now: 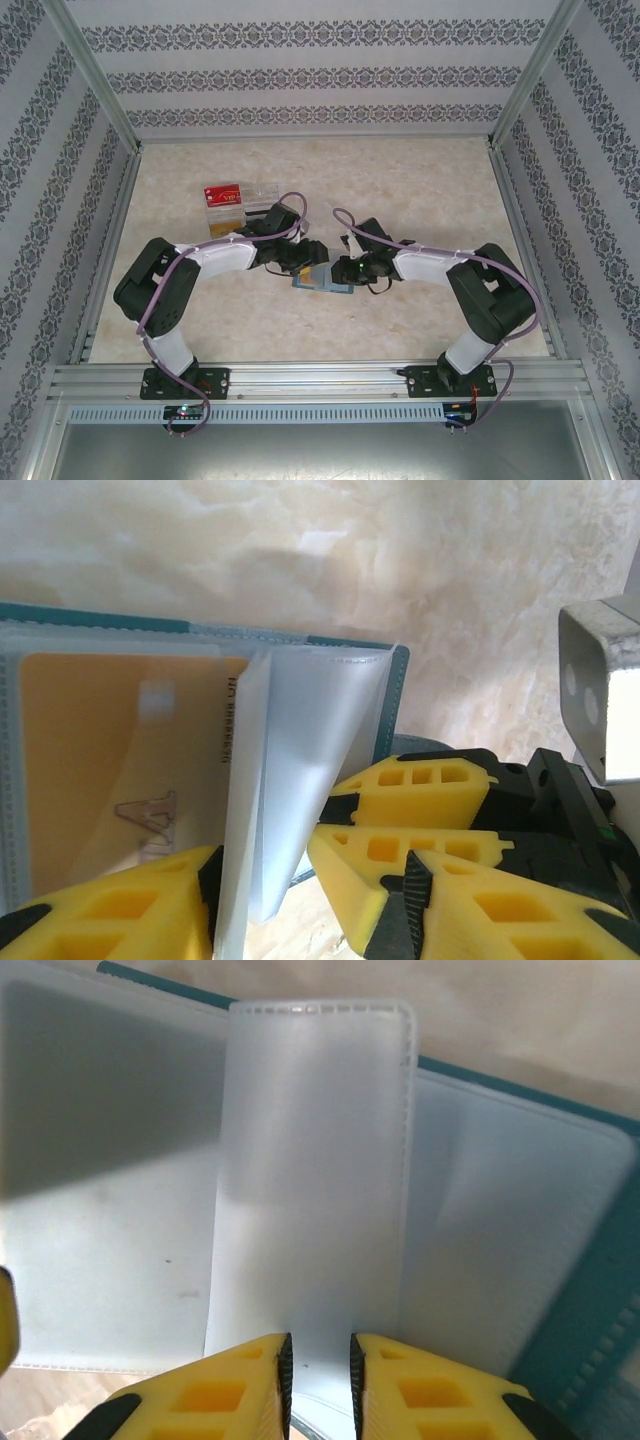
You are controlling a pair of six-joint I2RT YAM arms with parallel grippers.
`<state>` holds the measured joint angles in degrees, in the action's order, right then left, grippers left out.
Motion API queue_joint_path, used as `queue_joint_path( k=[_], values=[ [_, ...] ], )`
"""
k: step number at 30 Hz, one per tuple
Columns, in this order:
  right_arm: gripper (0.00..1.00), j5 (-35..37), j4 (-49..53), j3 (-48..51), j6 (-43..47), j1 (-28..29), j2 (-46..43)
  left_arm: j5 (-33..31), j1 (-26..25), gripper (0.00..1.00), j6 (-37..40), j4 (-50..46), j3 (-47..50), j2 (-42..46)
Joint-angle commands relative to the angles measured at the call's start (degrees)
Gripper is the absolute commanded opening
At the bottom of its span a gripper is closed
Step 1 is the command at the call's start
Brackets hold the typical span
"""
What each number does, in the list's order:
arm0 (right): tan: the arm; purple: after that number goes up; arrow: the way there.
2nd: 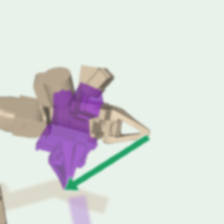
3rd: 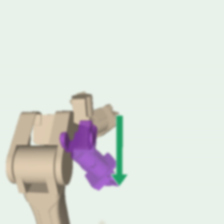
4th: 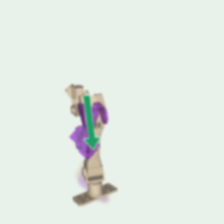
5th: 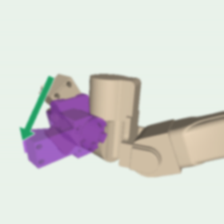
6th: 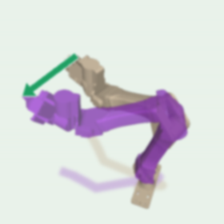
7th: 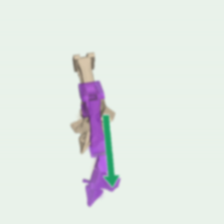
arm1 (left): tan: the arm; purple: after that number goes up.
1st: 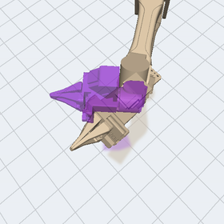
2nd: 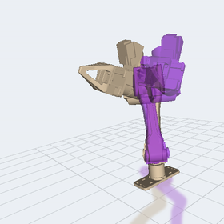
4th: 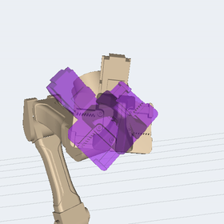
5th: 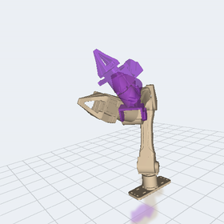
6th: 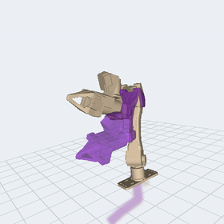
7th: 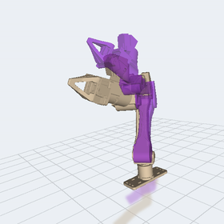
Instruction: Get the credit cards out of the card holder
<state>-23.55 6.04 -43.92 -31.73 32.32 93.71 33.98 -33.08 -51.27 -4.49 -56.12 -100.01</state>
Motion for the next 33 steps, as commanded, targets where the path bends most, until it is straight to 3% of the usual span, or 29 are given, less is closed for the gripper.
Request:
queue_joint_path(
  k=[1, 9, 14, 19, 24, 33],
  values=[
    [0.24, 2.22, -1.70, 2.27, -1.10, -1.22, -3.56, 1.79, -1.53, 0.53, -0.68, 2.73, -2.23, -0.72],
    [0.24, 6.89, -6.00, 8.49, -1.72, -3.82, -14.42, 3.28, -3.63, 0.59, -2.04, 6.52, -3.80, -3.05],
    [0.26, 7.55, -7.81, 11.05, -0.58, -4.37, -19.43, 0.44, -3.67, 0.56, -2.24, 4.92, -4.18, -3.12],
    [0.23, 3.59, -7.60, 9.08, 0.24, -3.37, -15.90, -6.94, -3.48, 0.47, -0.85, -0.80, -3.66, -0.23],
    [0.21, 4.88, -4.78, 5.08, 1.54, 1.25, -10.97, -11.35, -3.53, 0.41, 0.78, -7.20, -4.61, -0.38],
    [0.20, 6.78, 0.60, 1.41, 0.77, 0.42, -4.25, -9.76, -3.53, 0.40, 1.08, -7.75, -6.09, -3.51]
  ],
)
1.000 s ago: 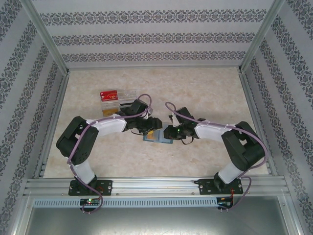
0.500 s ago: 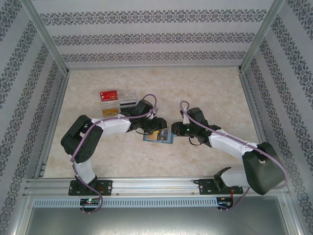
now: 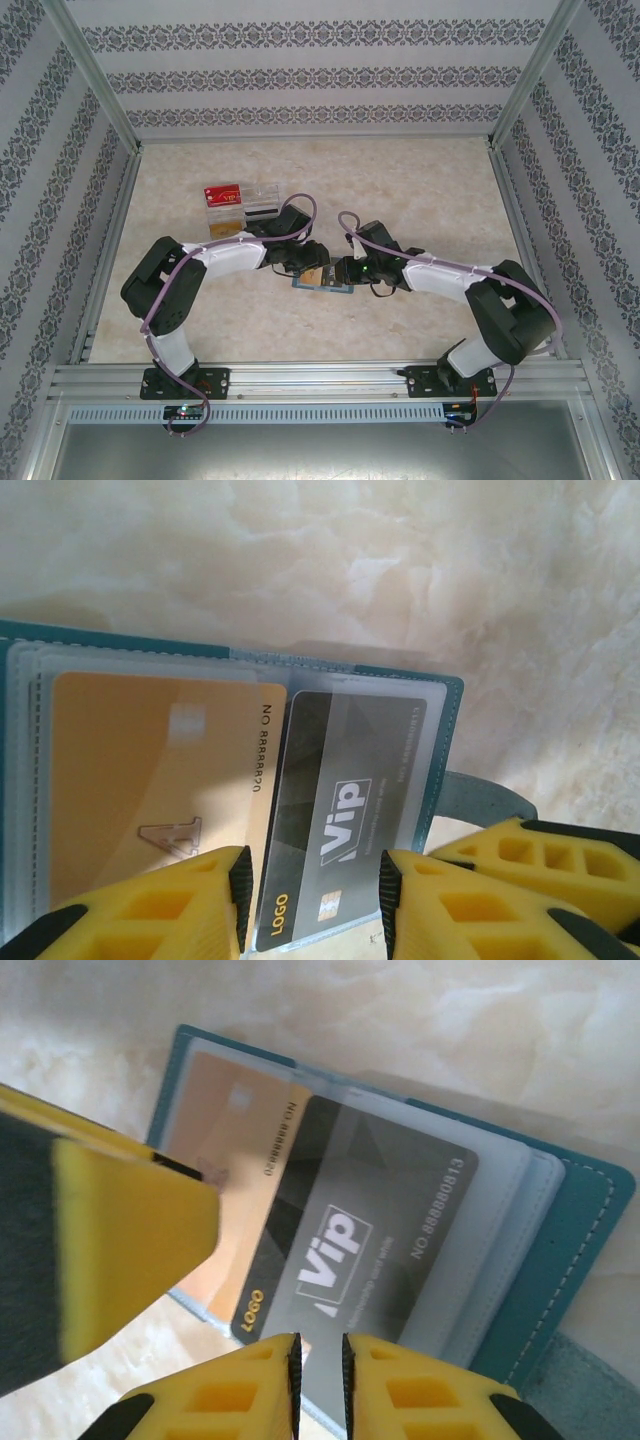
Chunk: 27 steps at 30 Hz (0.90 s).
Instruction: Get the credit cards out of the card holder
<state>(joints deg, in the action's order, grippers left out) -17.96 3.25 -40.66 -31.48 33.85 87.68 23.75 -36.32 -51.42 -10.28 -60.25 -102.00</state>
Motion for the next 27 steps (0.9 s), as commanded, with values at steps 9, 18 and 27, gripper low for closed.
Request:
queue_joint_path(
  k=[9, 18, 27],
  values=[
    [0.17, -3.33, 4.46, -3.26, -0.14, -3.97, 6.99, 1.97, -0.34, 0.40, 1.63, -2.43, -2.31, -3.26],
    [0.16, -4.18, 5.04, -4.27, 0.00, -4.07, 9.40, 3.81, -0.34, 0.40, 2.27, -2.06, -2.51, -4.68],
    [0.16, -3.36, 5.59, -4.40, 0.19, -4.14, 9.40, 5.03, 0.32, 0.37, 3.87, -0.95, -1.21, -2.51]
  ],
)
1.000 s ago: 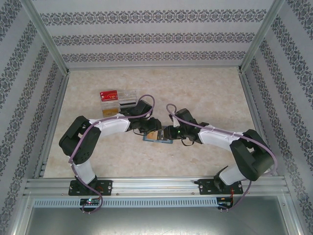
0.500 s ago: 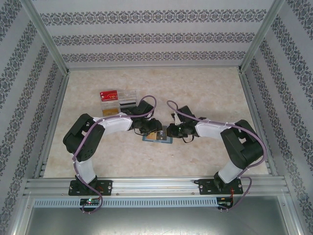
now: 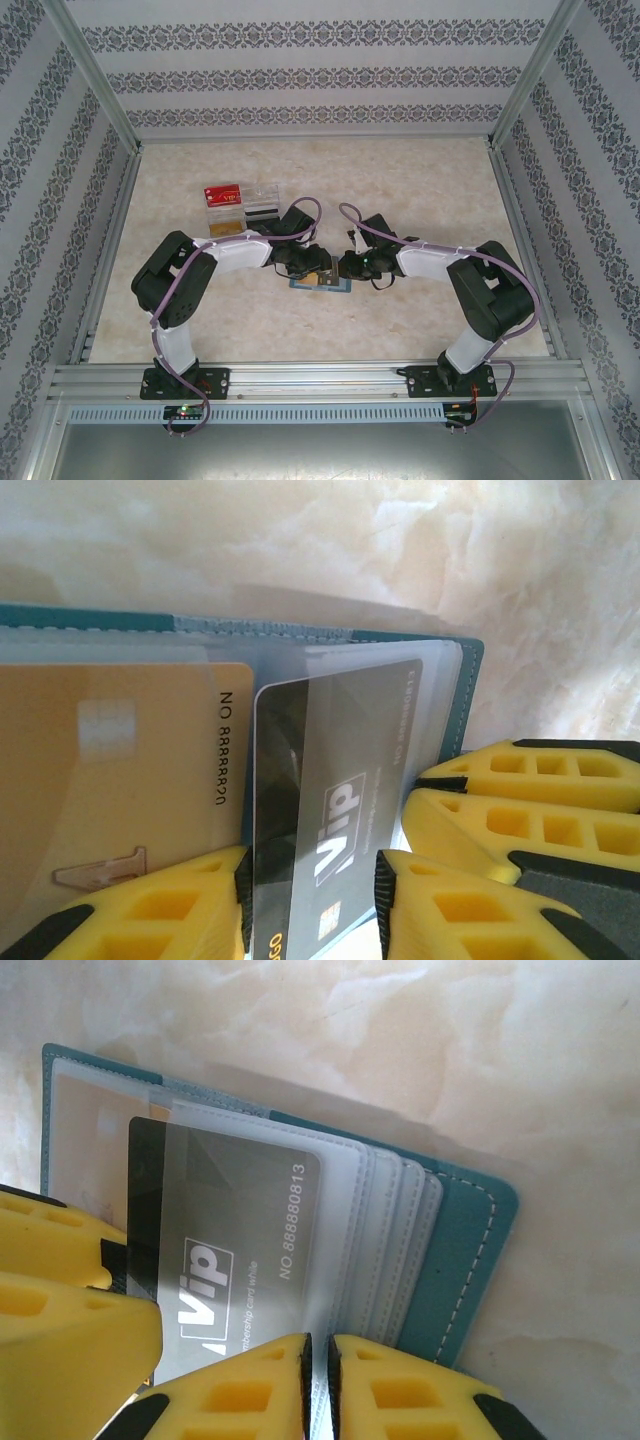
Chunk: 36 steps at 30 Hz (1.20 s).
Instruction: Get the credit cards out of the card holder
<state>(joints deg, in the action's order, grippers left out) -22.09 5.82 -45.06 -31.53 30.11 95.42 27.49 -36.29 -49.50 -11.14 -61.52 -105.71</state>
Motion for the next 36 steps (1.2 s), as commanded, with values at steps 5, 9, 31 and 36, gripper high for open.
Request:
queue_joint_path(
  k=[5, 9, 31, 36],
  values=[
    [0.16, 0.82, 3.11, -0.12, 0.27, -0.40, 1.61, 5.61, 0.86, 0.28, 1.51, 6.06, 3.21, 3.13],
    [0.16, 0.99, 3.23, 0.04, 0.24, -0.40, 1.37, 6.41, 0.88, 0.22, 1.90, 8.44, 4.29, 4.66],
    [0.16, 1.97, 3.30, 0.37, 0.28, -0.40, 0.74, 0.36, 2.06, 0.02, 5.52, 1.18, 7.47, 9.75],
    [0.16, 1.81, 3.01, 0.41, 0.42, -0.40, 0.39, -4.05, 2.20, 0.01, 6.77, -4.50, 7.90, 12.85]
  ],
)
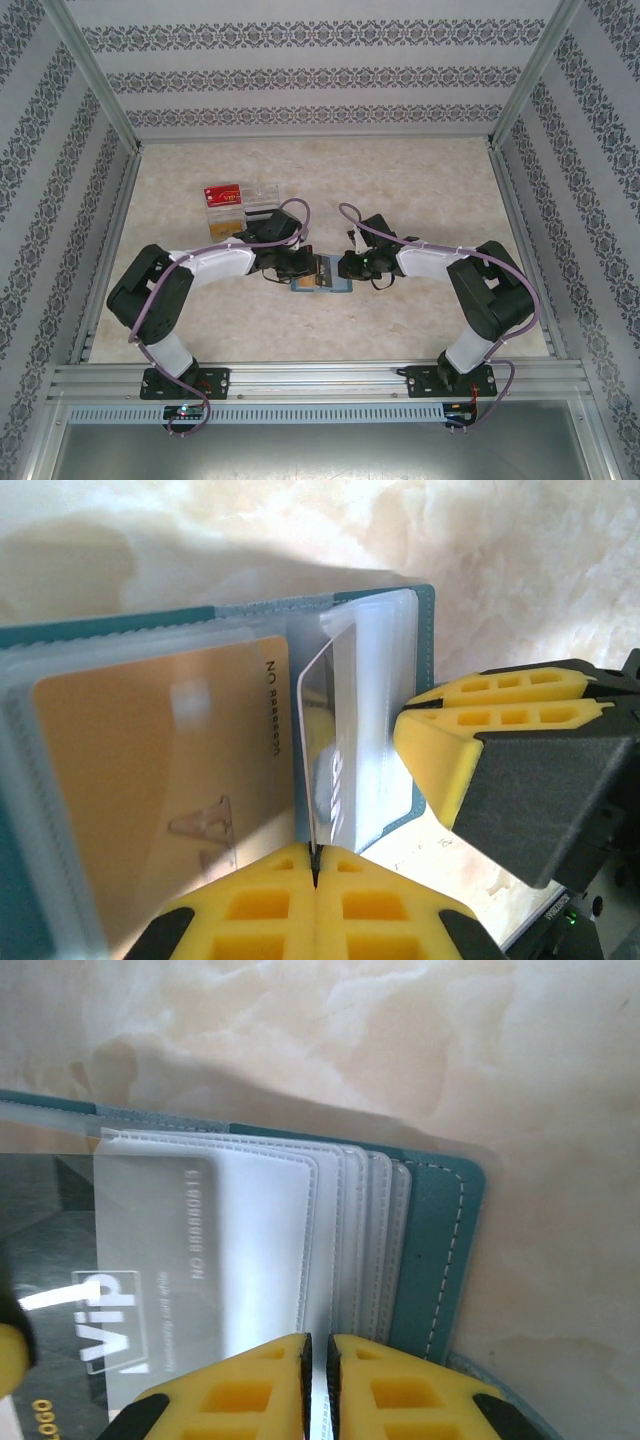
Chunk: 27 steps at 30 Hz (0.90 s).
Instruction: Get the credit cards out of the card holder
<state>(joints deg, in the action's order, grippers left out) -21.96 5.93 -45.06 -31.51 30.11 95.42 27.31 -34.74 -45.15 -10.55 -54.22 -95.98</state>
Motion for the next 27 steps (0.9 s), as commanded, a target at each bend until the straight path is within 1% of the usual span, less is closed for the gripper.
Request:
queue_joint_path(
  k=[1, 5, 7, 9, 12, 15, 18, 21, 23, 26, 27],
  values=[
    [0.16, 1.63, 2.75, 0.54, 0.50, -0.40, 0.19, -4.82, 0.64, 0.00, 2.88, -6.32, 0.38, 3.80],
    [0.18, 1.18, 0.64, 1.99, 0.90, -0.42, -2.90, -9.84, 0.73, 0.00, 5.42, -12.86, -1.09, 6.84],
    [0.21, -1.59, -1.87, 2.11, -0.07, -0.68, -3.87, -14.09, 0.73, 0.00, 6.24, -16.89, -2.27, 8.46],
    [0.23, -4.53, -1.30, -0.27, -1.34, -0.26, -4.09, -17.74, 0.73, 0.00, 6.90, -19.97, -3.64, 10.02],
    [0.30, -4.64, 1.99, -4.85, -0.86, 1.15, -5.29, -20.54, 0.73, 0.00, 8.29, -20.39, -4.19, 12.58],
    [0.41, -6.09, 2.18, -6.97, -1.69, 1.45, -6.79, -21.01, 0.73, 0.00, 10.08, -20.86, -5.06, 14.56],
    [0.49, -9.84, -1.19, -8.06, -3.93, 1.39, -7.33, -17.59, 1.18, 0.00, 11.67, -19.65, -5.57, 16.68],
    [0.58, -13.07, -6.29, -9.32, -7.10, 0.91, -6.85, -9.44, 3.88, 0.00, 11.45, -16.46, -5.15, 19.70],
    [0.63, -15.56, -12.47, -9.37, -11.21, 0.03, -6.60, -2.64, 6.89, 0.00, 8.85, -12.91, -4.23, 21.84],
    [0.68, -20.72, -20.28, -10.57, -16.09, -0.80, -5.47, 6.68, 10.07, 0.00, 4.47, -8.24, -3.99, 23.02],
    [0.68, -22.35, -22.27, -11.27, -17.61, -0.92, -4.84, 8.51, 10.69, 0.00, 3.50, -7.75, -4.30, 23.41]
  ],
)
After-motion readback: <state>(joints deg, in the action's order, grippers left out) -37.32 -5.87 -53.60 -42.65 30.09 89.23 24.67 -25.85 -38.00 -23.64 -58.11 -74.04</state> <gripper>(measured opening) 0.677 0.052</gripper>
